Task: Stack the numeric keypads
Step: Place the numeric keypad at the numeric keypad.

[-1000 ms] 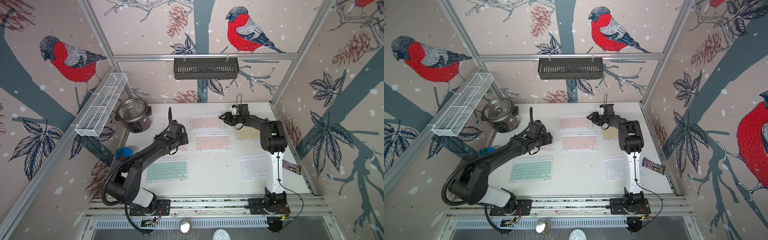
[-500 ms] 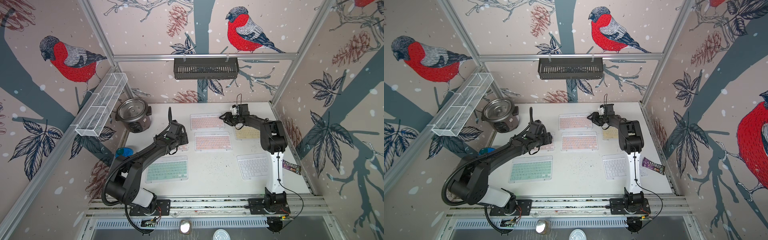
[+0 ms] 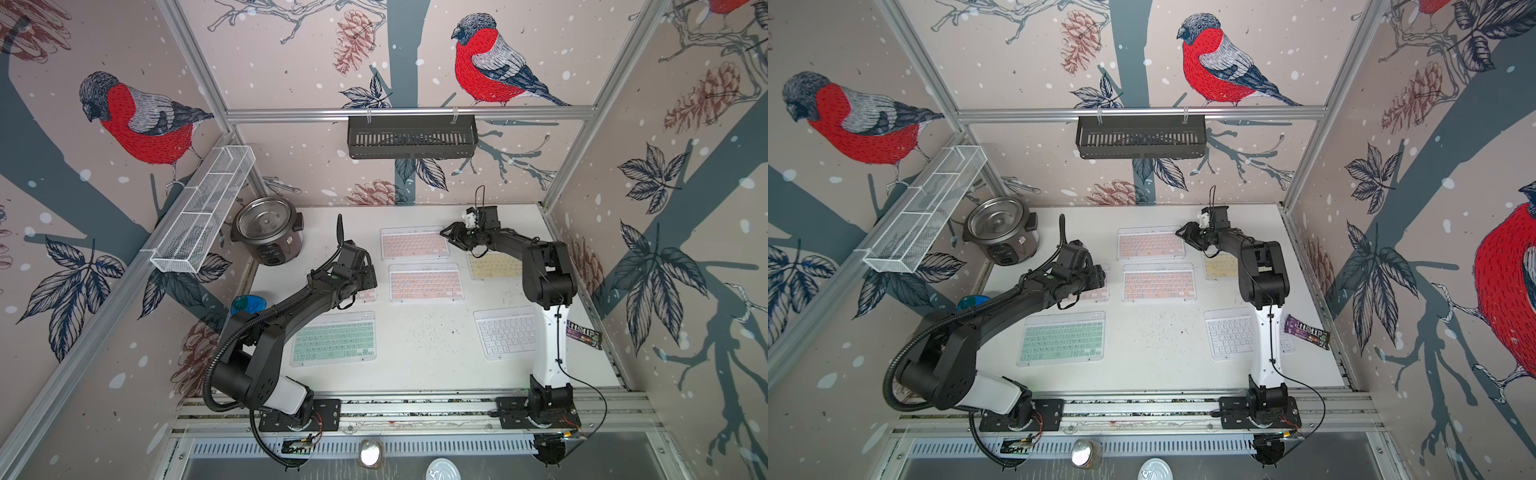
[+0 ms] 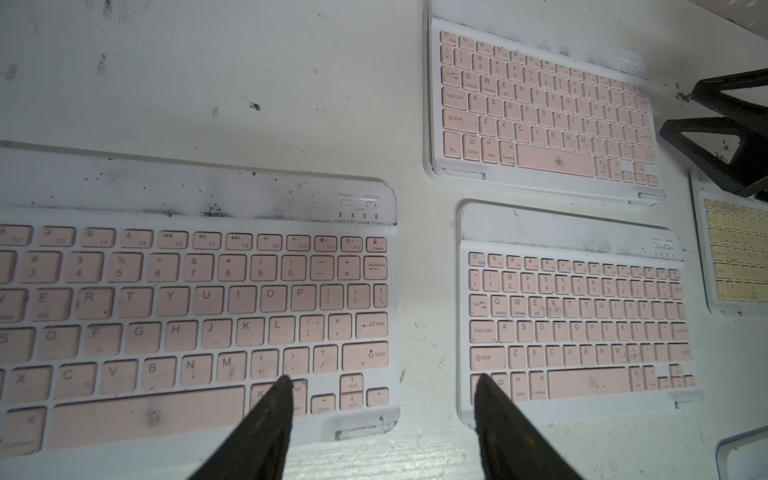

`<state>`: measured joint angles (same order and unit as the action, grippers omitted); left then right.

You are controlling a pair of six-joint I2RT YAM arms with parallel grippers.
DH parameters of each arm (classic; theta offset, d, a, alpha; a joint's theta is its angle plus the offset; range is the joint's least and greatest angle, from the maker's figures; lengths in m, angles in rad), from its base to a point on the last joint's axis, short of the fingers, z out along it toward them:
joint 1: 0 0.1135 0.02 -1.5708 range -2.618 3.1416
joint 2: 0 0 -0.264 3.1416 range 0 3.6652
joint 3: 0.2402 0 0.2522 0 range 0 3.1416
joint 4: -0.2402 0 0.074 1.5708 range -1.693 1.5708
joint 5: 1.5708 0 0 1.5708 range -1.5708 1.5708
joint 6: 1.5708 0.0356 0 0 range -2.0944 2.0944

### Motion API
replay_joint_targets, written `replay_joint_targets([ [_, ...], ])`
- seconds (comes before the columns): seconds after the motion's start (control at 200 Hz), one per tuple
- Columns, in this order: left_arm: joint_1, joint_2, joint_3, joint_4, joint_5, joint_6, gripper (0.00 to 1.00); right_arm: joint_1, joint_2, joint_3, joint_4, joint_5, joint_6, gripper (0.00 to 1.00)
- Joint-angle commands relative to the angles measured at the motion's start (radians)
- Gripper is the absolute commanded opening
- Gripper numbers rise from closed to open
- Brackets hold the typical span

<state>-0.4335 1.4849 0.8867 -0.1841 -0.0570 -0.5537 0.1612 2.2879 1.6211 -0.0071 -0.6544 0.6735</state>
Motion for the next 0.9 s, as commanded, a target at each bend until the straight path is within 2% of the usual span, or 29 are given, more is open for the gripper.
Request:
replay_joint_targets([
  [0.0, 0.002, 0.000, 0.013, -0.006, -0.001, -0.005, 0.68, -0.002, -0.045, -0.009, -0.002, 0.025, -0.028, 0.58],
  [0.18, 0.002, -0.003, 0.037, -0.032, 0.017, 0.004, 0.68, 0.001, -0.176, -0.100, -0.004, 0.066, -0.058, 0.58],
  [0.44, -0.009, -0.051, -0.007, 0.029, 0.095, 0.021, 0.68, 0.021, -0.457, -0.385, -0.013, 0.195, -0.137, 0.58],
  [0.645, -0.059, -0.083, -0.038, 0.072, 0.110, 0.031, 0.68, 0.062, -0.678, -0.592, -0.058, 0.319, -0.183, 0.59],
  [0.831, -0.103, -0.064, -0.040, 0.103, 0.111, 0.021, 0.68, 0.078, -0.838, -0.725, -0.099, 0.379, -0.193, 0.59],
  [0.896, -0.103, -0.055, -0.044, 0.111, 0.106, 0.006, 0.68, 0.081, -0.888, -0.778, -0.091, 0.395, -0.190, 0.63],
])
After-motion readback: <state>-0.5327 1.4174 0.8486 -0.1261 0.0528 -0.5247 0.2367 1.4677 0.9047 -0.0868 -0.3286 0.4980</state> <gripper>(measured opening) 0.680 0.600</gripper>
